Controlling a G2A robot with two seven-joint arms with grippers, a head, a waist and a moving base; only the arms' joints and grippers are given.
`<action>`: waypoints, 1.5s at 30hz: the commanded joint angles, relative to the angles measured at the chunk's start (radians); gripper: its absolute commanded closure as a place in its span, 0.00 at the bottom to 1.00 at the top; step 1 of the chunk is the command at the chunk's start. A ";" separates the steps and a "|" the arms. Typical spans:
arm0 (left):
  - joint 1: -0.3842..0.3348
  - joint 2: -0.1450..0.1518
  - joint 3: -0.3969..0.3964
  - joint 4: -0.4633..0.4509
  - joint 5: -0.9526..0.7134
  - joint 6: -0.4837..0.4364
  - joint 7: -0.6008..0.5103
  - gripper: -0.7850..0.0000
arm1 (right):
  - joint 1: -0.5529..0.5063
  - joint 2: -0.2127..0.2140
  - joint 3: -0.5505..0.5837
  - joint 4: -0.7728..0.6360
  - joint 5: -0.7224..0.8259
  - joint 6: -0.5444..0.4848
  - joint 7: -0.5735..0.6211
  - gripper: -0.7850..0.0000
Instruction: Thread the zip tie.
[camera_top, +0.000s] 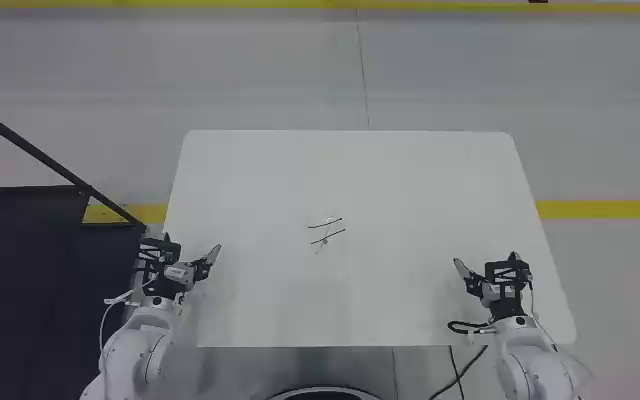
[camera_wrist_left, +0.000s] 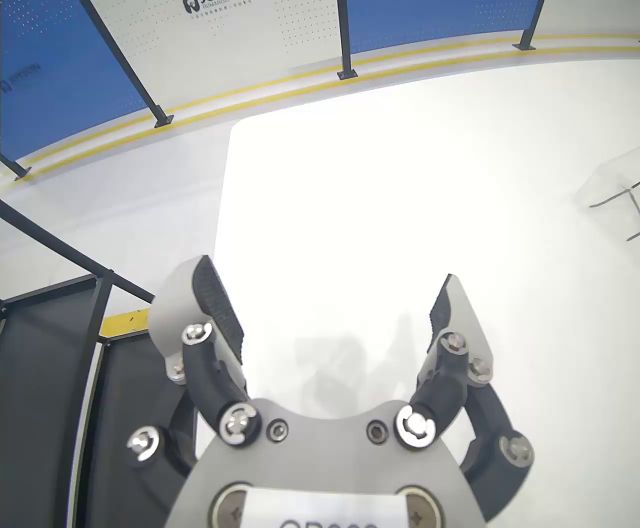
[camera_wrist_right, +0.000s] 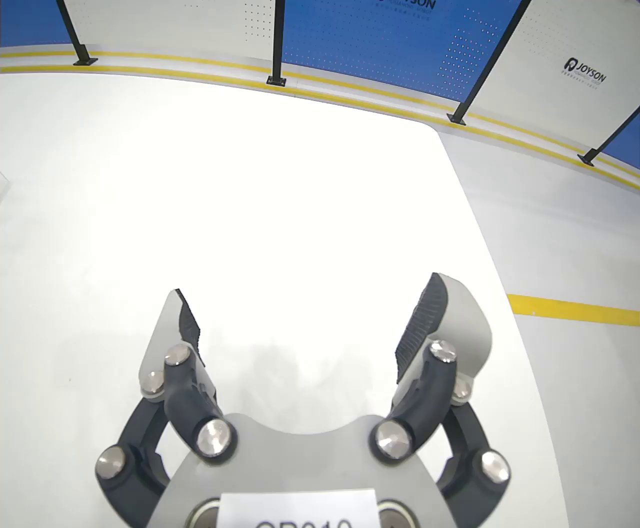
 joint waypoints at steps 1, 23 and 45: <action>0.000 0.000 0.000 0.000 0.000 0.000 0.000 0.00 | 0.000 0.000 0.000 0.000 0.000 0.000 0.000 0.00; -0.068 0.000 -0.033 -0.008 -0.206 -0.200 0.005 0.00 | 0.110 0.009 -0.020 0.039 0.292 -0.435 0.114 0.00; -0.179 0.006 -0.045 0.052 -0.481 -0.399 -0.155 0.00 | 0.443 -0.005 -0.230 0.236 0.652 -0.555 0.537 0.00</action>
